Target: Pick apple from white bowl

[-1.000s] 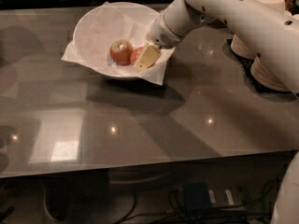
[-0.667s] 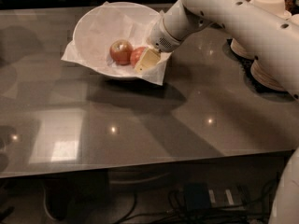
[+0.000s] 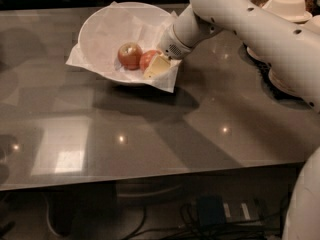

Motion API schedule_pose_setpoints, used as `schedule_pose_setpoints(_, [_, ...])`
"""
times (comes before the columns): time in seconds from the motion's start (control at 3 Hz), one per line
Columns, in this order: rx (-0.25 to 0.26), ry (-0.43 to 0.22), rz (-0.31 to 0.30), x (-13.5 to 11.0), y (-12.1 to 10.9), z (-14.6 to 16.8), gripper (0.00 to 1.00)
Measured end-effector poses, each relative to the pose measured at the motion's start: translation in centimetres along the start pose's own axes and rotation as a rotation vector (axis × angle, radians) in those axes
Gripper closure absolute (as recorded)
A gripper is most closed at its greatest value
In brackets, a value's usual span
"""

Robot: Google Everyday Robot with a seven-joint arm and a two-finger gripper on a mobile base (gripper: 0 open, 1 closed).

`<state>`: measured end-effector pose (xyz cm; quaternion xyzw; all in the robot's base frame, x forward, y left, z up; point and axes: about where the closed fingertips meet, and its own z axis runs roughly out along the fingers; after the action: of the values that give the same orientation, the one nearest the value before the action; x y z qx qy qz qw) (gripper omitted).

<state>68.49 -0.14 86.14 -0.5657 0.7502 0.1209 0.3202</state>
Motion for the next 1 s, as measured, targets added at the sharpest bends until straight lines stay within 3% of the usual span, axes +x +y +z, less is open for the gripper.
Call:
schedule_pose_setpoints(0.33, [0.008, 0.003, 0.004, 0.25, -0.34, 0.75, 0.42])
schedule_pose_setpoints(1.0, [0.017, -0.002, -0.029, -0.71, -0.73, -0.09, 0.88])
